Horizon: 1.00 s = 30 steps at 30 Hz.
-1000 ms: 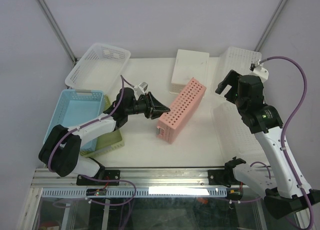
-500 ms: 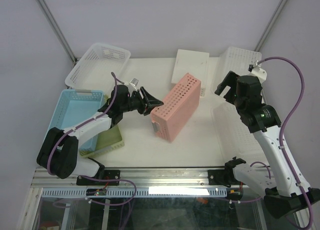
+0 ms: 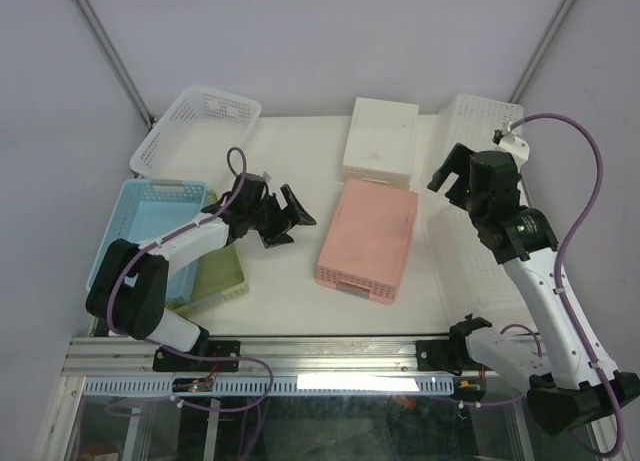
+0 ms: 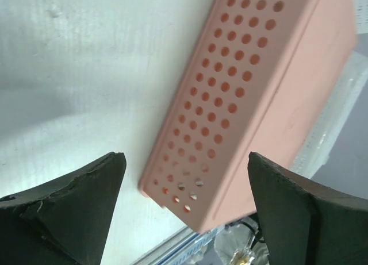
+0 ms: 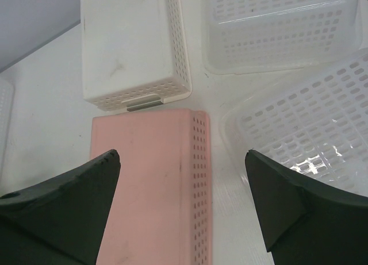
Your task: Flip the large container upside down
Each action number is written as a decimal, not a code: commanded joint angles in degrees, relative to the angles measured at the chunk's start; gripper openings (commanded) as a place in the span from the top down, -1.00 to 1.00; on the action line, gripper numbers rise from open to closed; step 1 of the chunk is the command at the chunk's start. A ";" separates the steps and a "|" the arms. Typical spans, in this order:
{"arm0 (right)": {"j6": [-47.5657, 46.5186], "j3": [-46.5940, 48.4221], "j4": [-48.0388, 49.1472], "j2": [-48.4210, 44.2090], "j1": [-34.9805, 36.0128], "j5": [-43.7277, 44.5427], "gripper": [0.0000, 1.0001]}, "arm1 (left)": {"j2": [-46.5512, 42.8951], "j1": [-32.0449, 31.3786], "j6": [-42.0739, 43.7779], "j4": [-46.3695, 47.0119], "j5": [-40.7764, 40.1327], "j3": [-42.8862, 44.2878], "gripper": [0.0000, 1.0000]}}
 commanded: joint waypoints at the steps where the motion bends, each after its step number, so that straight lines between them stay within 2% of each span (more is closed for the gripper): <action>1: -0.12 -0.02 3.29 -0.14 -0.39 -0.07 -0.88 | -0.79 0.07 4.80 -3.03 -2.62 1.69 -0.82; 10: 0.55 -0.66 3.92 0.38 -0.49 -1.59 -0.88 | -0.77 -1.00 10.16 -5.27 -6.13 7.68 -0.85; 14: 1.14 -0.69 4.20 1.01 -0.49 -2.85 -0.88 | 2.97 -3.64 11.30 -5.30 -6.77 12.06 -0.87; 23: 0.81 -0.60 3.09 0.52 -0.49 -2.20 -0.88 | 12.26 -12.60 11.14 -0.21 8.47 17.92 -0.92; 26: 0.63 -0.27 2.87 0.63 -0.49 -2.14 -0.88 | 10.74 -13.03 12.22 -0.27 13.68 20.15 -0.93; 30: 0.61 -0.25 3.13 0.62 -0.49 -2.26 -0.88 | 4.62 -10.43 18.06 -6.60 12.10 23.99 -0.98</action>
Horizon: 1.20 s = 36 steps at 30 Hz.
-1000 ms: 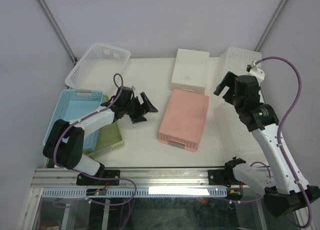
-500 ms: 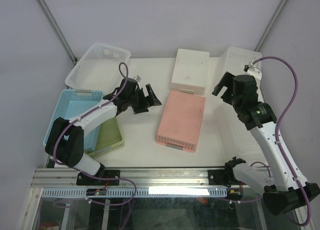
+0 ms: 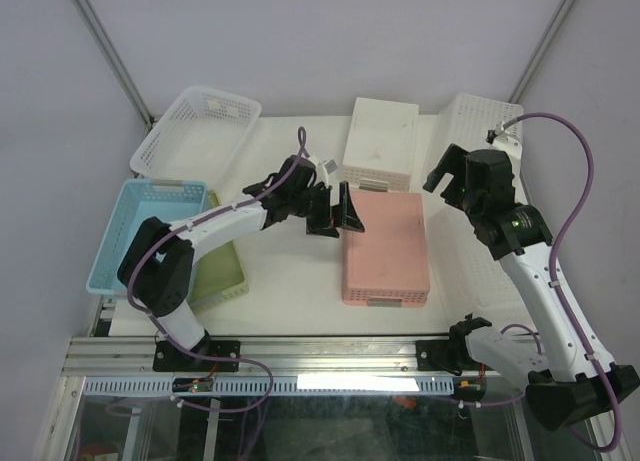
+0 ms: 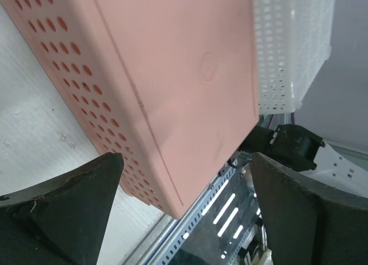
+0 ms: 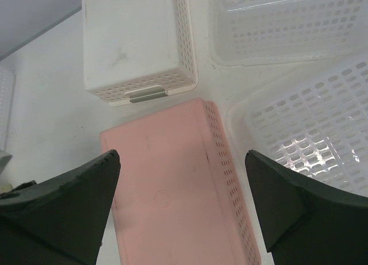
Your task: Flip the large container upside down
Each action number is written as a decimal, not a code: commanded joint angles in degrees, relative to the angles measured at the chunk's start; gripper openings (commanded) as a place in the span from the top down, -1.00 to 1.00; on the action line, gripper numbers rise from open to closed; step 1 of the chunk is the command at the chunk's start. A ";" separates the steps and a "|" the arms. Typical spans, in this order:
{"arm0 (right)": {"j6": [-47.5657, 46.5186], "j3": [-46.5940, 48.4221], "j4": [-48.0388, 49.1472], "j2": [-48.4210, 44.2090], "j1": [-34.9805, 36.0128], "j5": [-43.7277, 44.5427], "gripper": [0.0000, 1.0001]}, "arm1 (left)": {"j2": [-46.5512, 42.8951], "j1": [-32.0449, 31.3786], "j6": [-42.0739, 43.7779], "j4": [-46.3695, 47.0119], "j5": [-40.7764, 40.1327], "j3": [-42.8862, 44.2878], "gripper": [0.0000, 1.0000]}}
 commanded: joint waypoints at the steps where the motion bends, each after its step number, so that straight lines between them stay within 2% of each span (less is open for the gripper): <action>1: 0.21 0.59 2.45 -0.92 -0.28 0.39 -0.88 | -9.11 4.81 7.78 -5.36 1.51 7.47 -0.98; 4: 0.38 -0.08 3.21 -0.71 -0.31 -0.29 -0.88 | -11.20 11.96 11.88 -14.25 -4.68 11.70 -0.98; 7: 0.81 -0.49 3.60 -0.42 -0.27 -1.33 -0.88 | -12.35 15.20 17.79 -21.37 -21.21 17.12 -0.98; 11: 0.92 -0.56 3.67 -0.55 -0.31 -1.36 -0.88 | -13.20 15.18 26.63 -21.77 -39.79 18.97 -0.98; 15: 0.75 -0.76 3.85 -1.00 -0.30 -0.99 -0.88 | -11.25 16.37 35.56 -17.13 -50.16 17.91 -0.98; 20: 0.96 -0.31 3.56 -0.74 -0.31 -2.17 -0.88 | 2.11 21.65 36.35 -22.11 -49.99 28.77 -0.98; 24: 0.51 -0.64 2.39 -2.68 -0.40 -1.17 -0.88 | 9.24 23.38 37.97 -21.16 -50.88 32.32 -0.98; 29: -0.43 -0.63 1.44 -3.62 -0.49 -0.99 -0.88 | 16.19 26.44 39.37 -19.19 -47.60 34.80 -0.97; 32: -0.86 0.12 1.59 -3.01 -0.49 -1.15 -0.88 | 18.35 26.76 41.08 -18.23 -46.21 36.12 -0.83; 36: -1.44 0.52 2.16 -2.52 -0.55 -1.42 -0.89 | 20.21 27.29 41.71 -18.24 -41.55 37.82 -0.52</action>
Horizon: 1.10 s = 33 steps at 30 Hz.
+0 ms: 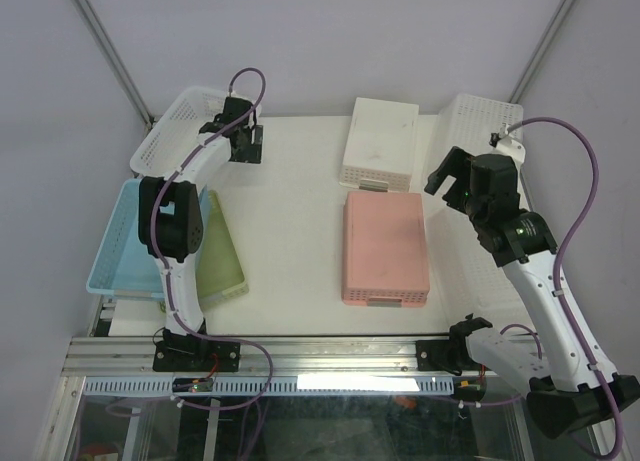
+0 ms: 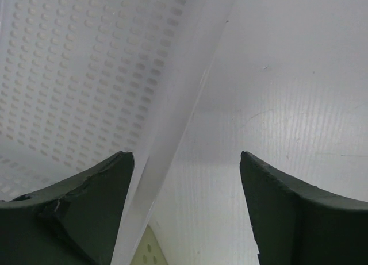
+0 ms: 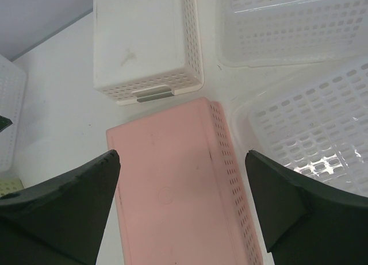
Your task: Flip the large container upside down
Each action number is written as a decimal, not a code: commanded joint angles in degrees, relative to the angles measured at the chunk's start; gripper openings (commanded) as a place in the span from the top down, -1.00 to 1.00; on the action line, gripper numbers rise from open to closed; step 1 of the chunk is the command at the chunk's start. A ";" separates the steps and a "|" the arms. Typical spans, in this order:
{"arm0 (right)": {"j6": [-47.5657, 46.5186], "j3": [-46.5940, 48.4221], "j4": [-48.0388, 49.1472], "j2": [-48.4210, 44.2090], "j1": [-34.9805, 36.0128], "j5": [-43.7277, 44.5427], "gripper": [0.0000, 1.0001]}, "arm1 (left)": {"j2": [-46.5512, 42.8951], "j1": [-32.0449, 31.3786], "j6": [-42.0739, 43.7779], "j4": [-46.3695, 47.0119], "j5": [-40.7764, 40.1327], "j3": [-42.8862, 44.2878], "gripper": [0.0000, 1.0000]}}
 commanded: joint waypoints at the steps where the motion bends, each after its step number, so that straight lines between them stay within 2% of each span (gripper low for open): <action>1: -1.24 1.74 1.51 0.18 -0.27 0.13 -0.89 | -0.73 0.28 2.75 2.83 6.66 4.30 -0.42; 3: -1.19 1.61 1.33 0.14 -0.34 0.26 -0.88 | -1.14 0.29 2.18 2.96 9.95 3.47 -0.23; 5: -1.11 1.21 1.38 0.01 -0.34 0.38 -0.89 | -1.43 0.15 2.46 2.96 14.78 2.86 0.05; 8: -0.85 0.65 1.42 -0.08 -0.39 0.33 -0.89 | -1.50 -1.35 3.71 2.71 18.29 2.36 0.27; 13: -0.23 0.76 1.46 0.19 -0.47 -0.26 -0.88 | -2.14 -4.81 4.64 2.02 20.31 2.60 0.40; 15: -0.20 0.77 1.48 -0.04 -0.46 -0.16 -0.89 | -3.04 -5.31 3.41 1.95 21.89 2.64 0.62; 20: -0.17 0.70 0.78 -0.67 -0.47 0.66 -0.88 | -6.44 -5.36 -2.03 2.00 28.18 3.92 1.00; 26: 0.22 0.51 0.58 -1.13 -0.56 0.68 -0.88 | -11.79 -5.33 -13.75 4.54 38.87 6.64 1.00; 30: 0.52 0.51 0.56 -1.21 -0.56 0.24 -0.88 | -14.46 -4.68 -21.83 10.97 47.25 6.34 1.00; 33: 0.58 0.49 0.16 -1.60 -0.56 0.52 -0.88 | -15.17 -2.96 -30.06 19.07 56.40 4.33 1.00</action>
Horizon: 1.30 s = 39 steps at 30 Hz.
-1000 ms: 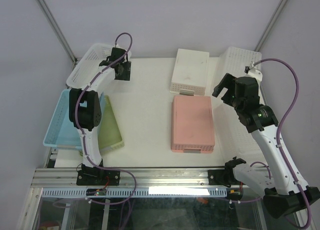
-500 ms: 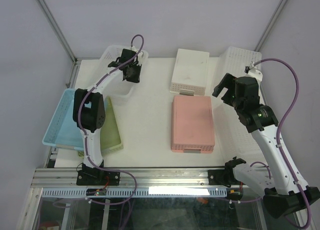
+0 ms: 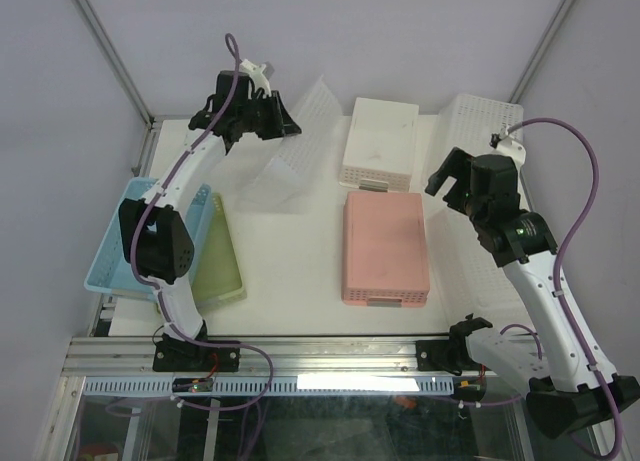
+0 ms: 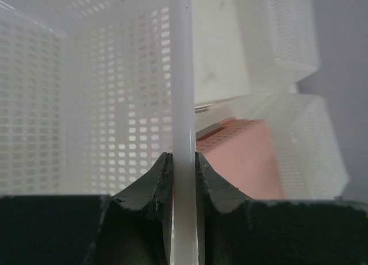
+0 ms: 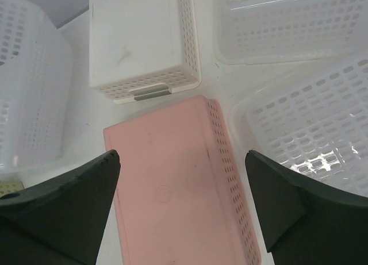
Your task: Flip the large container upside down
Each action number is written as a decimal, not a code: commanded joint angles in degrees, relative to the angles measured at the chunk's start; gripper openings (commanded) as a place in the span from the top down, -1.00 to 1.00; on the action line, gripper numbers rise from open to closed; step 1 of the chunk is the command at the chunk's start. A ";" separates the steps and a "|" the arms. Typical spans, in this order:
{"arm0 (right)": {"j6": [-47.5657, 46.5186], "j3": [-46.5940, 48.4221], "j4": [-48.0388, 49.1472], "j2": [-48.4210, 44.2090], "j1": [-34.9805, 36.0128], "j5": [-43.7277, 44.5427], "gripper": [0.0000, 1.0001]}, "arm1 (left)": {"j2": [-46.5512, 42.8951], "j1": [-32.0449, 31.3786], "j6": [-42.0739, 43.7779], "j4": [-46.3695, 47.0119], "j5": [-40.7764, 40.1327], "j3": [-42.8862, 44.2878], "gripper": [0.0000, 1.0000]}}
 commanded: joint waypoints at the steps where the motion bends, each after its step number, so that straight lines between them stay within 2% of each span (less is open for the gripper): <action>1: 0.48 0.41 0.45 -1.83 -0.25 0.75 -0.88 | -4.65 2.48 -16.10 17.62 18.89 -0.37 1.00; 5: 0.30 0.44 -0.16 -2.32 -0.26 1.43 -0.88 | -4.09 4.88 -26.95 30.06 25.95 -4.84 1.00; 8: 0.28 0.53 -0.26 -2.40 -0.29 1.50 -0.88 | -2.38 7.49 -38.72 44.08 30.90 -10.77 1.00; 10: 0.29 0.58 -0.17 -2.34 -0.25 1.39 -0.89 | -0.58 9.07 -45.61 52.58 32.90 -14.41 1.00; 12: 0.12 0.74 -0.29 -2.14 -0.29 1.29 -0.88 | 0.65 10.01 -48.96 57.61 33.38 -16.80 1.00; 16: -0.07 1.36 -0.64 -2.13 -0.25 1.43 -0.89 | 2.32 12.02 -44.79 53.81 32.56 -17.55 1.00; 21: 0.01 1.33 -0.93 -2.51 -0.32 1.63 -0.89 | 4.83 14.82 -31.45 37.01 30.07 -13.63 1.00; 22: 0.06 1.32 -0.96 -2.51 -0.30 1.56 -0.89 | 5.67 15.32 -28.19 33.14 28.86 -11.92 0.92; 23: 0.14 1.32 -1.00 -2.44 -0.29 1.54 -0.88 | 6.35 15.67 -25.19 29.44 27.51 -10.34 0.69; 24: 0.23 1.29 -1.02 -2.37 -0.34 1.47 -0.88 | 6.94 16.01 -22.22 25.87 25.68 -8.71 0.28; 25: 0.34 1.24 -1.02 -2.47 -0.30 1.49 -0.88 | 7.59 16.32 -19.52 21.96 23.54 -6.22 0.04; 27: 0.46 1.26 -1.02 -2.56 -0.35 1.35 -0.88 | 8.73 16.73 -14.77 15.79 19.65 -2.61 -0.32; 28: 0.53 1.25 -1.02 -2.60 -0.31 1.28 -0.88 | 9.18 16.83 -13.04 13.09 17.47 -0.81 -0.43; 35: 0.46 1.32 -1.14 -2.78 -0.34 1.53 -0.88 | 8.47 16.97 -3.20 0.73 0.58 6.02 -0.97; 39: 0.45 1.14 -0.79 -2.44 -0.38 0.97 -0.88 | 6.07 16.96 0.29 -1.80 -7.78 6.87 -0.98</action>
